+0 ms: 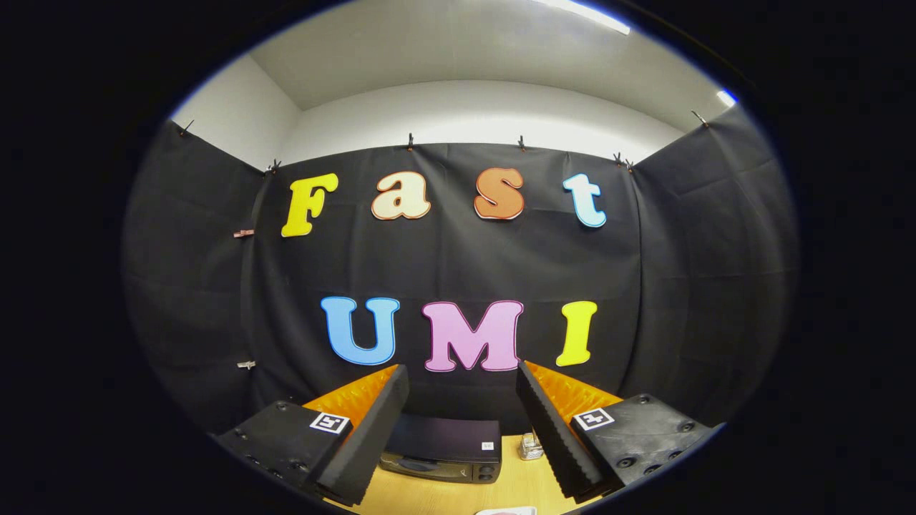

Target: Open the toaster oven, put the food inside, and close the toaster oven door.

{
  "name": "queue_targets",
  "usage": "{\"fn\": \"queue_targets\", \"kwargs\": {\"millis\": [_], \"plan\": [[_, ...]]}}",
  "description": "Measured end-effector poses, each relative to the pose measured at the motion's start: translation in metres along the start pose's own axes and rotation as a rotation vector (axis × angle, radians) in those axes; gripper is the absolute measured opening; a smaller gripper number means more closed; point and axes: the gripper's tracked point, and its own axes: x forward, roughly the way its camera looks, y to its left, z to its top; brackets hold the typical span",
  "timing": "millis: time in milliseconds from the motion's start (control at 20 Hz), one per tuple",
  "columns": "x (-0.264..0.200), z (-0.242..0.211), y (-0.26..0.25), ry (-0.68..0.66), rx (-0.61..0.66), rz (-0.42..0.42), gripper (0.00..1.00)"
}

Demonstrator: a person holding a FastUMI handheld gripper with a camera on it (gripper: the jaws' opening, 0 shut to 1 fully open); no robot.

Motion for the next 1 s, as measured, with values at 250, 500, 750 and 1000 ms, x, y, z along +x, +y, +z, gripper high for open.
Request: {"fn": "queue_targets", "kwargs": {"millis": [250,500,750,1000], "plan": [[0.034,-0.047,0.014,0.050,0.038,0.019,0.98],[0.072,-0.118,0.024,0.150,0.043,0.020,0.98],[0.111,-0.183,0.041,0.223,0.054,0.053,0.98],[0.148,-0.252,0.048,0.300,0.080,0.047,0.98]]}}
